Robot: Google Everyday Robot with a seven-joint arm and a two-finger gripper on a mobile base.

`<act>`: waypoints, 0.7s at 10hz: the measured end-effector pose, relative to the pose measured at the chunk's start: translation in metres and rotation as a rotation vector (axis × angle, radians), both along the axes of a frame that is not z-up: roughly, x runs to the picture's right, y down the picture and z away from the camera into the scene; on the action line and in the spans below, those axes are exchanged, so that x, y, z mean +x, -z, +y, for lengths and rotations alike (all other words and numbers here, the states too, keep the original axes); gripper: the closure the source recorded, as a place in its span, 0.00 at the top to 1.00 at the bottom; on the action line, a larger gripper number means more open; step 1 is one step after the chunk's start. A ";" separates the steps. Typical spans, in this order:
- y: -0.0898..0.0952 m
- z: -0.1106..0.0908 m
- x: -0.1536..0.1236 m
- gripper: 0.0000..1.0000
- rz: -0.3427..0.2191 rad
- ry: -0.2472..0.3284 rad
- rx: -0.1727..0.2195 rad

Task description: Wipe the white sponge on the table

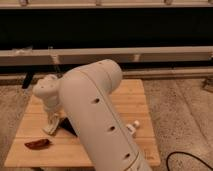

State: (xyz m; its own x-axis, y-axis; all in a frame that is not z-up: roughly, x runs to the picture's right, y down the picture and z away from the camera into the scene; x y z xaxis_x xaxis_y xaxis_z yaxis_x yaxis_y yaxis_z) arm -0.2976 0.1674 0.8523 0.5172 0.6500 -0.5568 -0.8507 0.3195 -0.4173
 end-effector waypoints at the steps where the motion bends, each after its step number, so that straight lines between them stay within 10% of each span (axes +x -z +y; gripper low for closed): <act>1: 0.003 0.002 0.001 0.00 0.002 0.004 0.004; 7: 0.014 0.012 -0.008 0.00 -0.004 0.020 0.011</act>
